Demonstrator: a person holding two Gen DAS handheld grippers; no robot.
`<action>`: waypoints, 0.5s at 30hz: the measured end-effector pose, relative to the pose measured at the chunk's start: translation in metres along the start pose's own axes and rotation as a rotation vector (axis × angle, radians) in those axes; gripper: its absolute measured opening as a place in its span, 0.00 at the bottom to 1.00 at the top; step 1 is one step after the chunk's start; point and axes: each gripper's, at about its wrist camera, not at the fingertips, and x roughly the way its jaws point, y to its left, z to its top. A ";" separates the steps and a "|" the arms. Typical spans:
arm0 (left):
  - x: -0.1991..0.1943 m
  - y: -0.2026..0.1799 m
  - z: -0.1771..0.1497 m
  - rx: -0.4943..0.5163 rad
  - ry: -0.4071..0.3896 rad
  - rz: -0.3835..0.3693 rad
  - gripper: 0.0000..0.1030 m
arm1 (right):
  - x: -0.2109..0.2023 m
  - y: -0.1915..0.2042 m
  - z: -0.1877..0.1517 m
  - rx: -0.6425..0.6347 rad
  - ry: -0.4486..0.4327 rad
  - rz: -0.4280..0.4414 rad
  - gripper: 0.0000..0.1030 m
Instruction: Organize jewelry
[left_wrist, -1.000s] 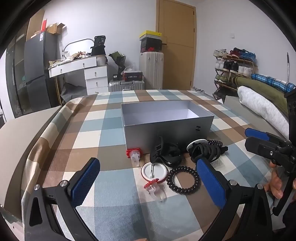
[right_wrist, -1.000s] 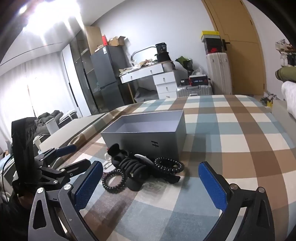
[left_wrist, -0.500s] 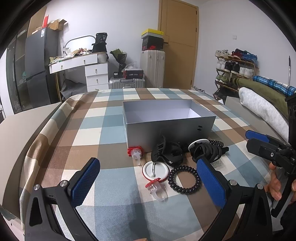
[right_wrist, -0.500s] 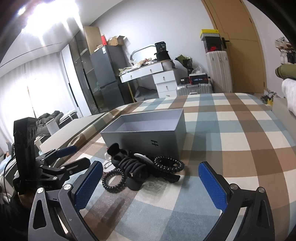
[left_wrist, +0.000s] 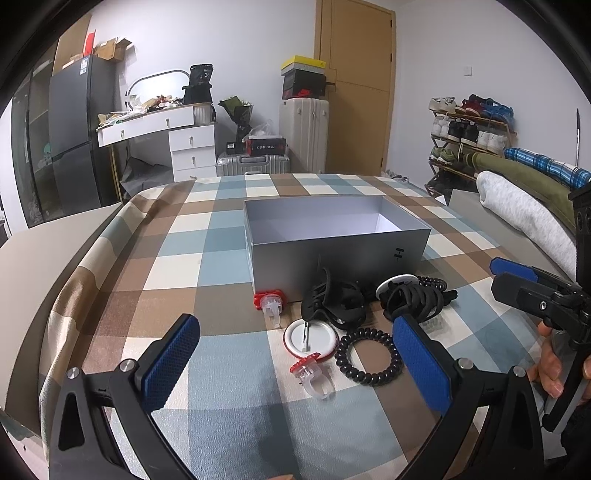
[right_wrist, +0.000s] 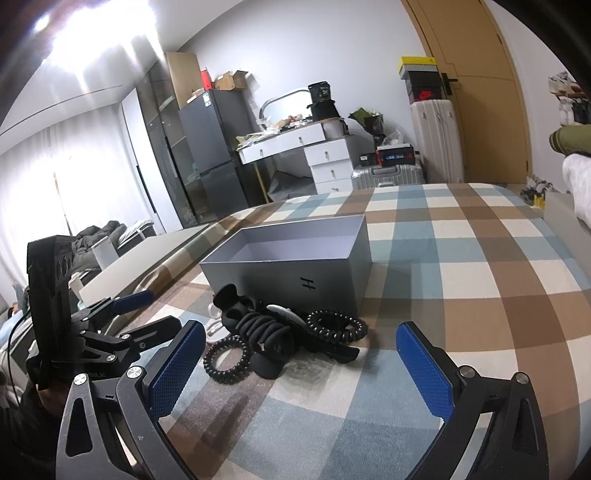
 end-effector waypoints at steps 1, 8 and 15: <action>0.000 0.000 0.000 -0.001 0.000 -0.001 0.99 | 0.000 0.000 0.000 0.001 0.001 -0.001 1.00; 0.000 0.000 0.000 0.000 0.001 -0.001 0.99 | 0.000 0.001 -0.001 0.003 0.006 0.001 1.00; 0.000 0.000 -0.001 0.003 0.002 -0.001 0.99 | 0.000 0.001 0.000 0.006 0.006 -0.001 1.00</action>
